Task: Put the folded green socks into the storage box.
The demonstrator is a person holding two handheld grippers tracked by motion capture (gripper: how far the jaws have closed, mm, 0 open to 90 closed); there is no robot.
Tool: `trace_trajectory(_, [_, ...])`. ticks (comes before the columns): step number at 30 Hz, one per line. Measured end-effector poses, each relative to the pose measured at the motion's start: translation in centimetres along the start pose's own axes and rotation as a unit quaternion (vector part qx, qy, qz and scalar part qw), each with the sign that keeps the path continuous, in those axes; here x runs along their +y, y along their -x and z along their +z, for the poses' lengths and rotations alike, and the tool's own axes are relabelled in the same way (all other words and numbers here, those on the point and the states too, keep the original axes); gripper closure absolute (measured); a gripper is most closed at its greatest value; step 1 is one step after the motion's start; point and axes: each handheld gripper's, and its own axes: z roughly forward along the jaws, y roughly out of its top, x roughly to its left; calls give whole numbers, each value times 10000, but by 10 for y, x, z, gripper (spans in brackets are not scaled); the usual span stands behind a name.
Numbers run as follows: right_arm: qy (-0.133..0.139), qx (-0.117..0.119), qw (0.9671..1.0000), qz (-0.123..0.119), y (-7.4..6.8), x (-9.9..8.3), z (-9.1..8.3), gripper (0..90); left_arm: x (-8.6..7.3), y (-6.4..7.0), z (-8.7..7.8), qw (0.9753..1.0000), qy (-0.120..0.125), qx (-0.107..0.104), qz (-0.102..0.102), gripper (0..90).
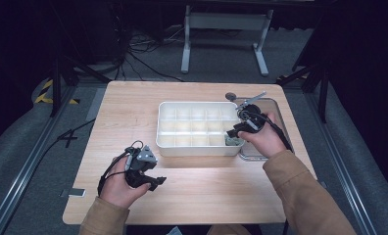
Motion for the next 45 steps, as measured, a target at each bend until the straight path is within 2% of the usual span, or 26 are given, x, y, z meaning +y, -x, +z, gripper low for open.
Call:
trace_trajectory(5, [544,264,9975,-360,-8,-8,-28,549,1,0,1,10000,-6,-27,48,390])
trace_trajectory(13, [833,562,9933,-569,-19,-22,-47,517,7,8,0,9999,8,-75,135,382])
trace_trajectory(16, [991,843,9879,-846,-30,-32,-53,517,8,10,0,9997,-21,-139,188,379])
trace_trajectory(18, [1016,938,9869,-836,-33,-40,-55,517,10,11,0,9996,-45,-141,230,378])
trace_trajectory(20, [1113,897,9860,-857,-38,-49,-58,518,11,13,0,9996,-38,-158,252,379])
trace_trajectory(23, [1279,952,9825,-965,-45,-64,-57,518,11,14,0,9995,-35,-157,280,378])
trace_trajectory(27, [1216,1096,9797,-1158,-53,-78,-51,508,12,15,-1,9993,-92,-183,313,378])
trace_trajectory(31, [1103,1095,9806,-1194,-57,-83,-45,492,12,16,0,9992,-137,-198,323,377])
trace_trajectory(33, [1171,1119,9801,-1149,-57,-85,-43,493,12,17,0,9991,-116,-201,343,375])
trace_trajectory(36, [1138,1070,9812,-1136,-59,-88,-39,507,12,18,1,9991,-97,-226,354,358])
trace_trajectory(37, [1161,1084,9805,-1159,-60,-90,-37,513,11,18,2,9991,-105,-219,351,357])
trace_trajectory(40, [1204,1159,9753,-1446,-63,-96,-32,546,10,19,4,9991,-102,-146,390,341])
trace_trajectory(43, [1144,1264,9748,-1437,-64,-100,-26,529,9,21,7,9989,-96,-134,440,338])
trace_trajectory(45, [1148,1228,9754,-1428,-63,-103,-21,503,9,21,7,9988,-120,-135,446,331])
